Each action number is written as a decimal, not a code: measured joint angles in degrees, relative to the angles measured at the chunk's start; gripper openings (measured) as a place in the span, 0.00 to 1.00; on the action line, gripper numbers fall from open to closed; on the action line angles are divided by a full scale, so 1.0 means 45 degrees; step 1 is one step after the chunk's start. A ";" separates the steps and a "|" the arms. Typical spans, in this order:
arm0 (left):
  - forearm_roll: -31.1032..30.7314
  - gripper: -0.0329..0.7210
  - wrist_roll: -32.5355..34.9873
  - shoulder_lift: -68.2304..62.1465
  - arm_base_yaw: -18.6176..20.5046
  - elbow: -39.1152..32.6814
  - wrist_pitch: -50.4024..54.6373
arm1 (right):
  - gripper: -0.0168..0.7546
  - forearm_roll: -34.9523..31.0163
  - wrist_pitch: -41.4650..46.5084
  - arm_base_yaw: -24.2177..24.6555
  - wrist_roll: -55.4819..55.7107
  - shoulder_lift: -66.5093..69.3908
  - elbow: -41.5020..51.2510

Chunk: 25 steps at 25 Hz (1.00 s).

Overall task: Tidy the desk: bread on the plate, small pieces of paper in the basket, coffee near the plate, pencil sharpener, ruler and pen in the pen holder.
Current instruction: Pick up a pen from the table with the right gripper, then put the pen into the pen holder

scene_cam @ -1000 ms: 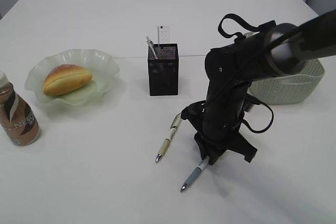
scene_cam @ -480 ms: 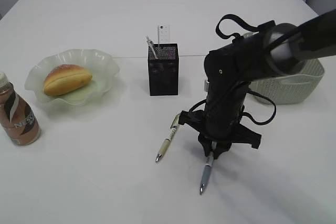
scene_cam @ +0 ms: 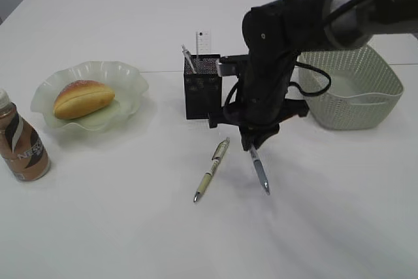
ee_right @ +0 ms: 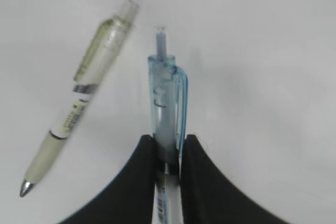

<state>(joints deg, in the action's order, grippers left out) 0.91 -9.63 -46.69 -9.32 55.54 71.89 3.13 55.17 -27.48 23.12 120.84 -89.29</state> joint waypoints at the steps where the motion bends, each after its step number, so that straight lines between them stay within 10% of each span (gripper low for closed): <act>1: 0.0000 0.64 0.0000 0.0000 0.0000 0.0000 0.0000 | 0.15 0.0000 0.0038 0.0000 -0.0285 -0.0060 -0.0277; 10: 0.0078 0.63 0.0000 0.0000 0.0000 0.0000 0.0000 | 0.15 0.0815 -0.1883 0.0000 -0.1270 -0.2479 -0.0360; 25: 0.0206 0.62 0.0000 0.0000 0.0000 0.0000 0.0000 | 0.15 0.4608 -1.0976 0.0000 -0.1463 -0.6919 0.6030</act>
<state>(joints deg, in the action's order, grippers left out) 1.84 -9.63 -46.69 -9.32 55.54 71.89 23.87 5.77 -27.48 16.53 89.71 -62.16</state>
